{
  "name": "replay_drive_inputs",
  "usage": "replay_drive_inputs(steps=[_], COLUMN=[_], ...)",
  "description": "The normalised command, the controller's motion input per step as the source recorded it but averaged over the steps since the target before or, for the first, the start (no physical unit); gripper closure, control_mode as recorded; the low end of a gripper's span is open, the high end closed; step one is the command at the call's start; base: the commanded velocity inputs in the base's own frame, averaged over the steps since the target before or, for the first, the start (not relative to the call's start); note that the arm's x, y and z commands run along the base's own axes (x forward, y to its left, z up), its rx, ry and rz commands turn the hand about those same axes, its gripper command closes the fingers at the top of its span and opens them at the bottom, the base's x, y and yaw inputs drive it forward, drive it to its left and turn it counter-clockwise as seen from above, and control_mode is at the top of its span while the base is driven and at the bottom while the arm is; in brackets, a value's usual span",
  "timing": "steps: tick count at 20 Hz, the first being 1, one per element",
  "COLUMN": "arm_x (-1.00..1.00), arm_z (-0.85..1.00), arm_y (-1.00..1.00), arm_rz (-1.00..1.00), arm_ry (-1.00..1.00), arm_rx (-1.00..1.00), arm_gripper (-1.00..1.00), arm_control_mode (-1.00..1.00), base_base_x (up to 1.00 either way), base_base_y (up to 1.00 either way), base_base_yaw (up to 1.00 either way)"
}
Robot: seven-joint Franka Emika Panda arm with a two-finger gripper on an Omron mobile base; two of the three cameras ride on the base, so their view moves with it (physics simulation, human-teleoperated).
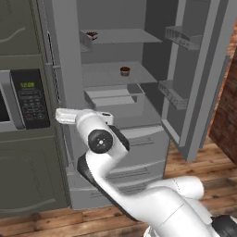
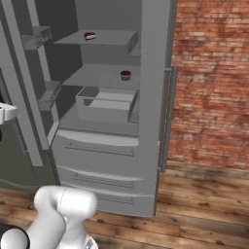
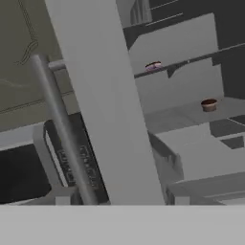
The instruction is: Take the cake and cupcake from the fridge and place them on the empty tray on the dining counter.
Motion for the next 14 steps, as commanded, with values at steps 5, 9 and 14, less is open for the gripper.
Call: replay_drive_inputs(steps=[5,9,14], arm_x=[0.14,0.32,0.31], arm_z=[0.23,0.0,0.0], arm_y=[-0.93,-0.51,-0.11], arm_rz=[0.28,0.45,0.36], arm_ry=[0.01,0.06,0.1], arm_rx=[0.49,0.55,0.39], arm_gripper=[-1.0,-1.0,-1.0], arm_control_mode=[-1.0,-1.0,-1.0], base_base_x=[0.0,0.0,0.0], base_base_y=[0.0,0.0,0.0], base_base_yaw=[0.0,0.0,0.0])
